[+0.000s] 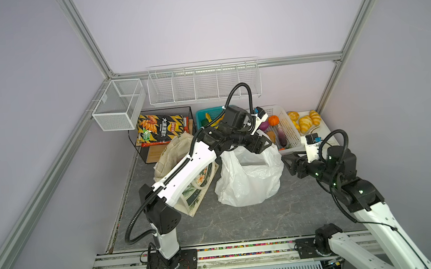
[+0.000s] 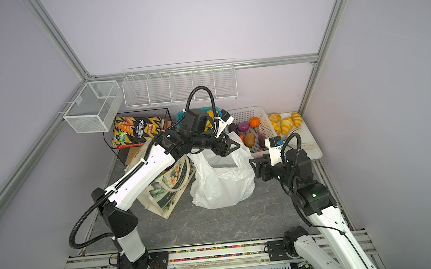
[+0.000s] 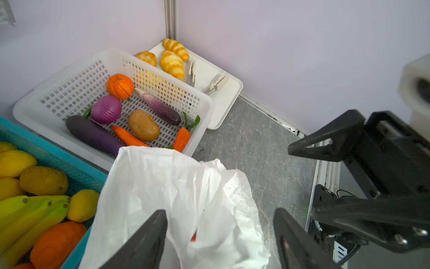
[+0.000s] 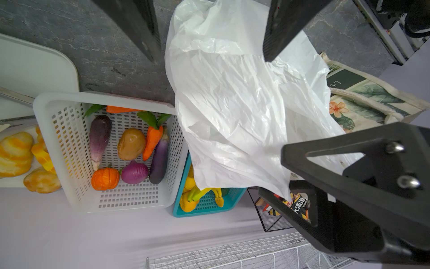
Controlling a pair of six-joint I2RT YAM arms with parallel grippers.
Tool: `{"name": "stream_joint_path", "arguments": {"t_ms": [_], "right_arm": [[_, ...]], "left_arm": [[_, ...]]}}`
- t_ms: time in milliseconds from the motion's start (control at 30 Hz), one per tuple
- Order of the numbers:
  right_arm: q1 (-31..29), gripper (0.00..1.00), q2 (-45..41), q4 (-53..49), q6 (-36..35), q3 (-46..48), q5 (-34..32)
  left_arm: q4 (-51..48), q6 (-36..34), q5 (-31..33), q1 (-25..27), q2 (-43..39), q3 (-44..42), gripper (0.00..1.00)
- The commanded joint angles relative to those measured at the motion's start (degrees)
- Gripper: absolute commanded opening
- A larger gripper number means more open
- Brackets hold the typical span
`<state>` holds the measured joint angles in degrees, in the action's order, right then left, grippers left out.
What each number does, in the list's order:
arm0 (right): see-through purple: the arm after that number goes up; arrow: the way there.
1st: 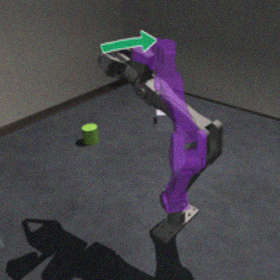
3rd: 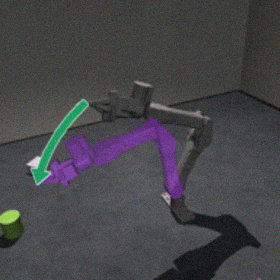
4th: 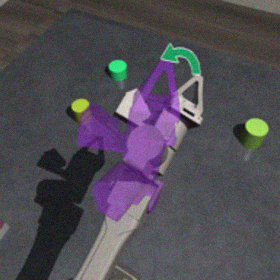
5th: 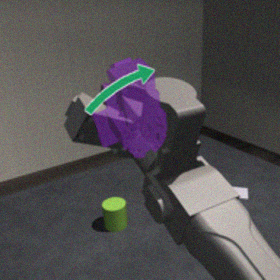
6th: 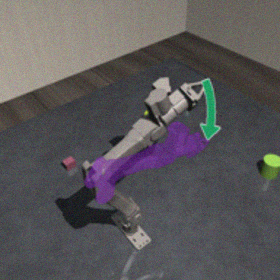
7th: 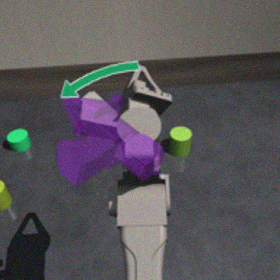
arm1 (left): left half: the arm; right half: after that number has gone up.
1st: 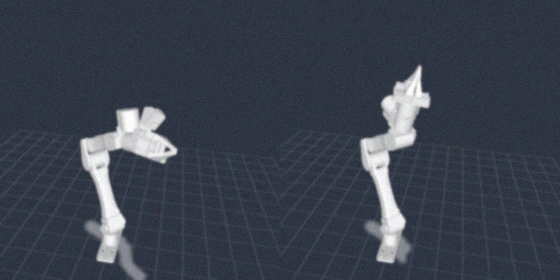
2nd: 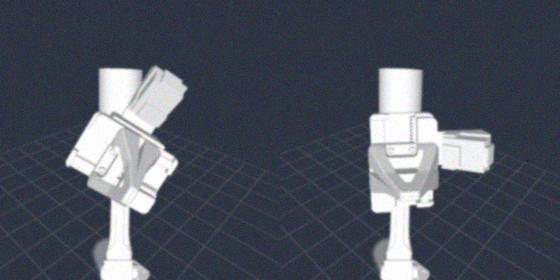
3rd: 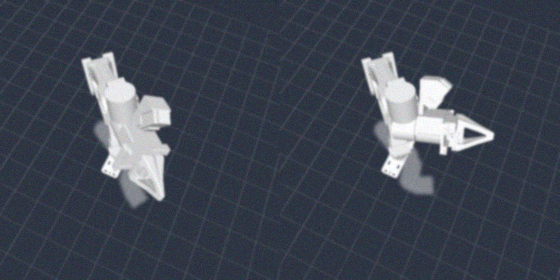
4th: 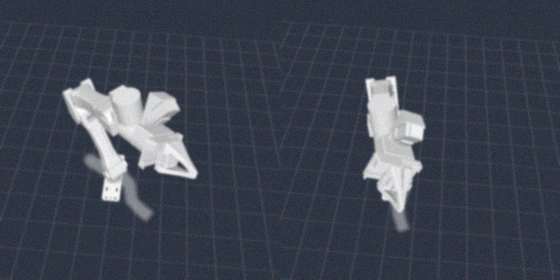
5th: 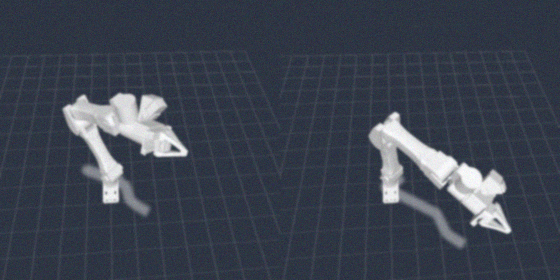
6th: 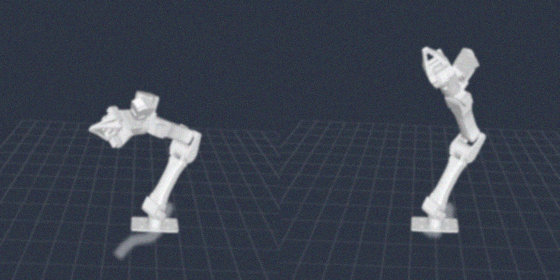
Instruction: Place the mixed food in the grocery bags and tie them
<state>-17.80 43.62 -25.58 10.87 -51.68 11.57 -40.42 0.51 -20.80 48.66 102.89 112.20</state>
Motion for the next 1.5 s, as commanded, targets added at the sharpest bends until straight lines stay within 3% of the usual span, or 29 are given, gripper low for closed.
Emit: {"name": "stream_joint_path", "arguments": {"t_ms": [0, 233, 433, 733, 833, 933, 1000, 1067, 1133, 1167, 1233, 1467], "right_arm": [[-1.1, 0.75, 0.7, 4.1, -1.2, 1.0, 3.7], [-4.7, 0.72, 4.0, 6.0, -1.7, 1.0, 0.4], [-5.1, 0.67, 4.3, 5.2, -1.8, 1.0, -3.1], [-5.2, 0.67, 3.6, 4.2, -2.2, 2.7, -4.3], [-5.2, 0.67, 3.7, 4.4, -2.3, 2.8, -4.3], [-5.2, 0.68, 3.9, 4.5, -2.6, 2.8, -4.2], [-5.2, 0.75, 3.5, 4.7, -3.6, 2.8, -4.0], [-5.4, 0.85, 2.8, 5.5, -5.0, 3.1, -3.6], [-5.9, 0.97, 1.9, 7.2, -6.8, 3.6, -3.2], [-6.3, 0.98, 1.5, 8.5, -7.8, 4.2, -3.6], [-7.3, 0.88, 0.7, 12.1, -10.2, 5.9, -3.5], [-6.0, 0.89, 0.3, 25.0, -16.7, 8.9, 3.1]], "left_arm": [[4.3, 0.9, -0.8, -0.3, -2.1, -1.0, 0.71], [7.9, -0.8, 1.1, -0.7, -5.1, -5.5, 0.77], [4.1, -2.4, -2.1, -0.7, 0.0, 0.8, 0.79], [1.1, -2.7, -3.8, -0.7, 5.2, 5.9, 0.71], [1.7, -2.7, -3.9, -0.7, 5.6, 5.7, 0.62], [2.2, -2.3, -4.8, -0.7, 5.7, 5.7, 0.45], [2.2, -2.0, -5.4, -0.7, 5.3, 5.6, 0.32], [2.2, -1.9, -6.2, -0.7, 4.4, 5.5, 0.14], [2.0, -0.8, -7.0, -0.7, 3.3, 5.2, 0.03], [2.0, -0.1, -7.7, -0.7, 2.3, 4.6, 0.00], [2.3, 1.6, -9.6, -0.7, 0.4, 2.9, 0.00], [2.8, 2.4, -13.2, -0.7, -5.8, -3.7, 0.00]]}}
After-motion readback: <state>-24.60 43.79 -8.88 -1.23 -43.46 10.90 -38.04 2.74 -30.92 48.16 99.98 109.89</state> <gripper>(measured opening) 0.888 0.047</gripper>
